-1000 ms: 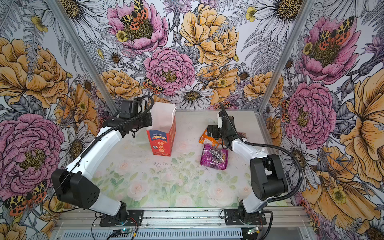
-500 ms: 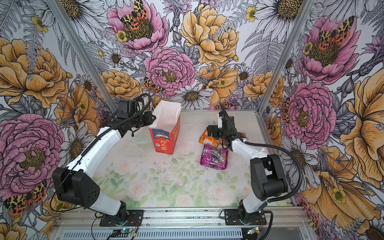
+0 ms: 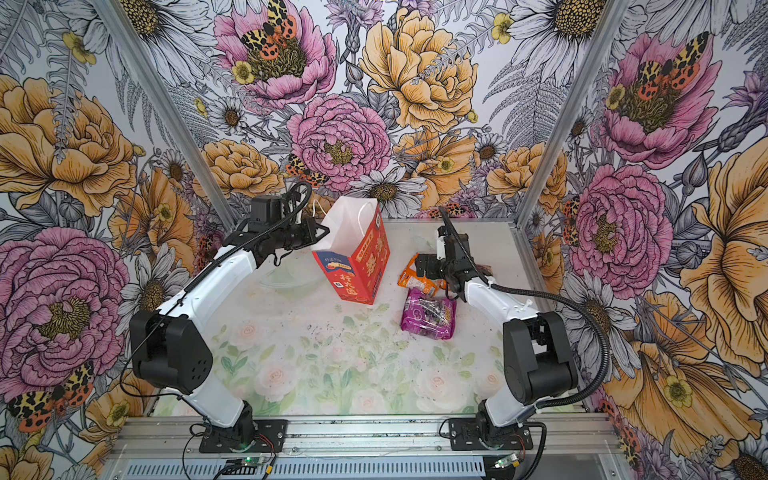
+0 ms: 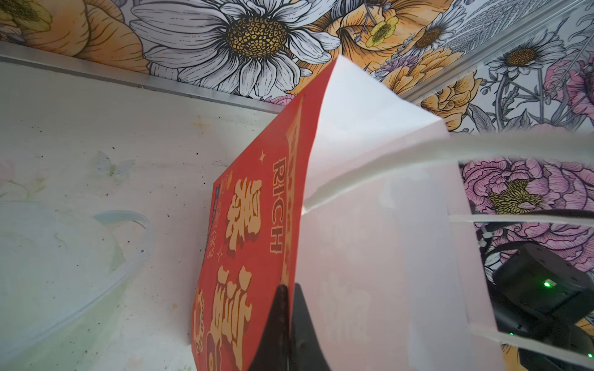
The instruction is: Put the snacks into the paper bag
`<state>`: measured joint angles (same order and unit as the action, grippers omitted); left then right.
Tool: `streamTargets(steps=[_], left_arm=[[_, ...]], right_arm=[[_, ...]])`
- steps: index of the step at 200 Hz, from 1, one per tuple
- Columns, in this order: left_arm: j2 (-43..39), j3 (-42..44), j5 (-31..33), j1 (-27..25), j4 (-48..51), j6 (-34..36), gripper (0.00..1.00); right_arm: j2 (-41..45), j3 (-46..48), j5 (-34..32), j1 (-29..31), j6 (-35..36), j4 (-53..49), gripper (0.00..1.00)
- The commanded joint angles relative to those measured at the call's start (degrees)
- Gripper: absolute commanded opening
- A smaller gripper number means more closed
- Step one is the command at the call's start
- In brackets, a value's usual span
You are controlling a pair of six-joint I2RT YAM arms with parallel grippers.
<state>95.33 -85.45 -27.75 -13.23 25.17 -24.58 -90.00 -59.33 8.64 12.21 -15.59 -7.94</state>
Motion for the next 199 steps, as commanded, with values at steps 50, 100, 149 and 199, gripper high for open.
streamTargets(steps=[50, 100, 149, 199], left_arm=[[2.5, -6.0, 0.1, -2.1, -2.4, -1.5, 0.00], [3.8, -7.6, 3.0, -2.9, -1.9, -2.7, 0.00], [4.5, -8.6, 6.6, -3.5, 0.4, -2.2, 0.00], [4.0, -9.0, 11.1, -3.9, 3.1, -0.4, 0.00]], right_arm=[[4.0, -2.0, -1.3, 0.2, 3.0, -5.4, 0.99], [4.3, -1.8, 0.7, 0.0, 3.1, -8.4, 1.00], [2.9, -1.7, 2.7, 0.1, 1.7, -9.3, 1.00], [0.3, -3.1, 4.3, 0.1, 0.2, -11.0, 1.00]])
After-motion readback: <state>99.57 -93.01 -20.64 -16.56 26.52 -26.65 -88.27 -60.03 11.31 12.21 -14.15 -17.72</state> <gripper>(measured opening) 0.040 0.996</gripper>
